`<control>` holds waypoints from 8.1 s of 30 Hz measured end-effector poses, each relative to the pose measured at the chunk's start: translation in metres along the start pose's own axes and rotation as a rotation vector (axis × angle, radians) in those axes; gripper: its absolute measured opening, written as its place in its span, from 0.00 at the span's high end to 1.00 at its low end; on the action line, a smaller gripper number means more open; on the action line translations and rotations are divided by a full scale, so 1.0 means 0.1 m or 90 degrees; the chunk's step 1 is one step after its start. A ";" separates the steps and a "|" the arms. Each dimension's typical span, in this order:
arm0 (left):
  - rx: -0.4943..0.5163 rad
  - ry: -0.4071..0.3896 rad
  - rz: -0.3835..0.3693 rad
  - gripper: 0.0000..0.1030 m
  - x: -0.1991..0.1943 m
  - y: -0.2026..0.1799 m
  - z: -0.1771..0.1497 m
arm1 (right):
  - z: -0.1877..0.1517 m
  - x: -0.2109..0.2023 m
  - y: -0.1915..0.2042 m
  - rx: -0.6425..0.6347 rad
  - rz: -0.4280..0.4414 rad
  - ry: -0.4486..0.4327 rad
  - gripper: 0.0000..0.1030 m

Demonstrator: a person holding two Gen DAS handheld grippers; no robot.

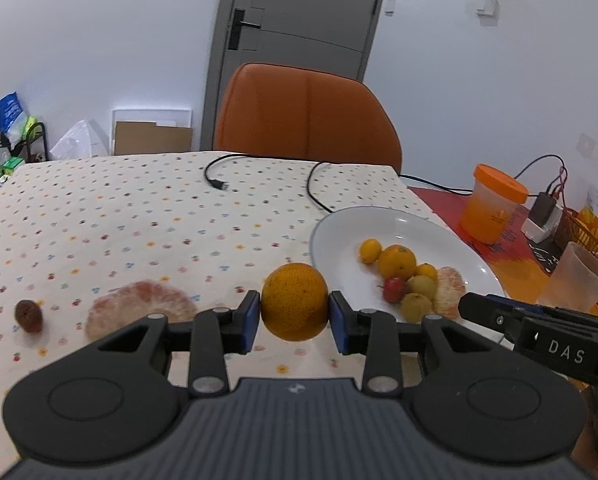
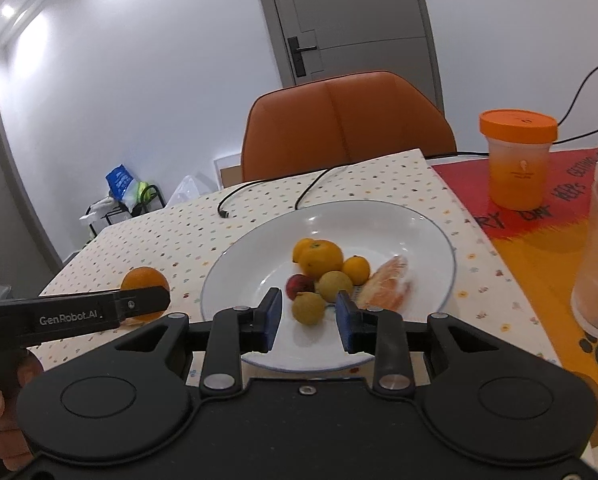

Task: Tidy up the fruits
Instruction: 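Carry the large orange and green fruit over the white plate, then open both grippers to release the fruits onto the plate, then move both grippers toward the peeled pomelo piece and brown fruit, then grasp the peeled pomelo piece with the right gripper while the left grasps the brown fruit, then carry the pomelo piece and brown fruit over the white plate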

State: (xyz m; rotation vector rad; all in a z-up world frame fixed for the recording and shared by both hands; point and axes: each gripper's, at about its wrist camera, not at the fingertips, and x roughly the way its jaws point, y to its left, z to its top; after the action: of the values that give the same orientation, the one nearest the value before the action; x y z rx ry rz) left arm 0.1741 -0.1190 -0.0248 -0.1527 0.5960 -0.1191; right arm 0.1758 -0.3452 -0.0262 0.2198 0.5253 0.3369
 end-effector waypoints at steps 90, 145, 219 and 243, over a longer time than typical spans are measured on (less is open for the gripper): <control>-0.107 0.005 0.170 0.13 -0.34 1.41 -0.16 | -0.10 0.57 1.23 -0.073 0.106 0.049 0.00; -0.183 -0.020 0.194 0.77 -0.33 2.00 -0.26 | -0.25 1.42 2.16 -0.214 0.094 0.155 0.00; -0.028 0.000 0.067 0.77 0.33 0.43 0.18 | 0.44 0.72 0.04 -0.036 -0.043 -0.032 0.16; 0.020 0.012 0.010 0.77 0.58 -0.16 0.25 | 0.39 0.47 -0.39 0.039 -0.059 -0.013 0.09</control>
State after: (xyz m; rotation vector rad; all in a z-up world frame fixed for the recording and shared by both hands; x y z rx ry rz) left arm 0.2353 -0.1413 -0.0331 -0.1173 0.6143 -0.1150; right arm 0.2443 -0.3684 -0.0255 0.2568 0.5248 0.2278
